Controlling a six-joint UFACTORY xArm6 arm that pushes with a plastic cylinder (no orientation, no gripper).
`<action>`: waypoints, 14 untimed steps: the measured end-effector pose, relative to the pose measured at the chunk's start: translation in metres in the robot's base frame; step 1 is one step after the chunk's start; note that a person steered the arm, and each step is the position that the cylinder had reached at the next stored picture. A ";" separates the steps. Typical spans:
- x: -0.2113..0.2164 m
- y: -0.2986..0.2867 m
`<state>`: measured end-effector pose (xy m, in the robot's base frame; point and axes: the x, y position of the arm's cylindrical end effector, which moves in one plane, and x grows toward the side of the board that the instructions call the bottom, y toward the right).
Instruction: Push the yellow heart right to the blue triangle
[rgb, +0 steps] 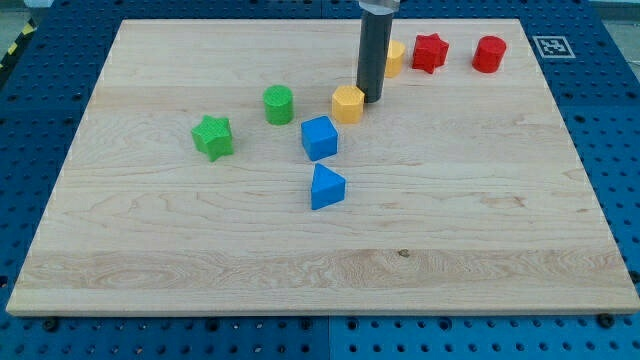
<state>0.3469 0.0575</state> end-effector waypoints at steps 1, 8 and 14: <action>-0.050 -0.011; -0.036 0.038; 0.015 0.024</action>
<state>0.3623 0.0816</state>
